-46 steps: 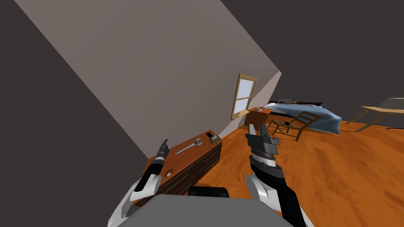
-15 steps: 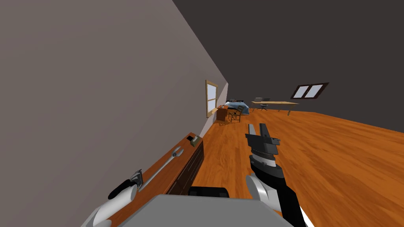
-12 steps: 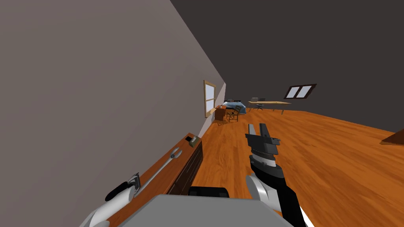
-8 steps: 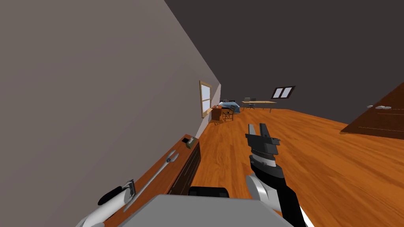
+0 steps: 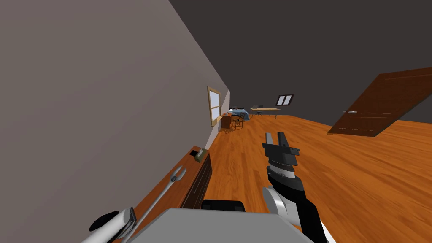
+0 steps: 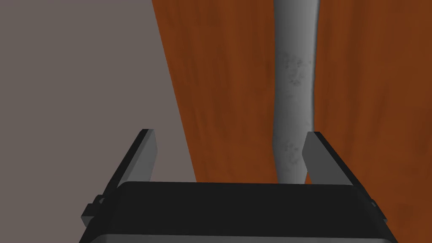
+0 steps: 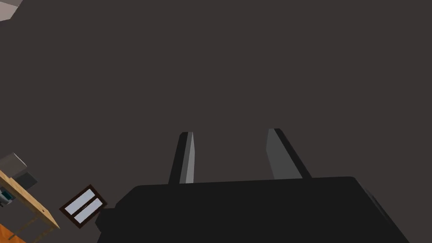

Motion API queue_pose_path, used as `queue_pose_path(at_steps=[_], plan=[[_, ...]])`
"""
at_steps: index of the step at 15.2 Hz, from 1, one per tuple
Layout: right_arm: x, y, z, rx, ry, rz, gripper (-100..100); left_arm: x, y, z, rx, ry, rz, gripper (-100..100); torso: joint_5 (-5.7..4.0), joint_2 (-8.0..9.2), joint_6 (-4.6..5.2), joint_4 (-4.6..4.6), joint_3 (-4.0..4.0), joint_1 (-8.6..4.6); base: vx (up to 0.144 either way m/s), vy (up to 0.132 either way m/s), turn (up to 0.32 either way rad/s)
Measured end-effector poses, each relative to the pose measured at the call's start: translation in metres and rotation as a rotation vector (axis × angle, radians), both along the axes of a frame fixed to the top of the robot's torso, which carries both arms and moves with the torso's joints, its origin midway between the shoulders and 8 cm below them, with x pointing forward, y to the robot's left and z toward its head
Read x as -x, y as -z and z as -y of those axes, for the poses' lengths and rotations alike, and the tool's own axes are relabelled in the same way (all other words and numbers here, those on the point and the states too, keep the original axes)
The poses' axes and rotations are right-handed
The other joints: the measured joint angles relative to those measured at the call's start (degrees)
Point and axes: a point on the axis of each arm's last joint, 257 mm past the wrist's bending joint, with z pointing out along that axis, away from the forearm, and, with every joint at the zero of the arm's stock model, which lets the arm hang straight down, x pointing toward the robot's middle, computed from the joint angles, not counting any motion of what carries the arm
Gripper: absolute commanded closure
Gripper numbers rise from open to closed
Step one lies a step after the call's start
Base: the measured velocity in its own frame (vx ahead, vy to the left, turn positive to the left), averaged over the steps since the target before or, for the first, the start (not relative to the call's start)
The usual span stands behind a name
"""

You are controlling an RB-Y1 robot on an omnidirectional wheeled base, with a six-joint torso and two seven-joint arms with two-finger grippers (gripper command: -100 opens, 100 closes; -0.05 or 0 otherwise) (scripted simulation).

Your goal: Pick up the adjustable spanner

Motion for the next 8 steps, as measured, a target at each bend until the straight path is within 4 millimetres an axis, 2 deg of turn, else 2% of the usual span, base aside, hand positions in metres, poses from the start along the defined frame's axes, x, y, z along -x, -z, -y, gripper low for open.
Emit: queue_pose_path(at_steps=[8], plan=[[0.0, 0.0, 0.0, 0.0, 0.0, 0.0, 0, 0.045, 0.023, 0.011, 0.142, -0.15, -0.051, -100, 0.0, -0.02, 0.02, 0.0, -0.01, 0.03, 0.017, 0.028, -0.219]])
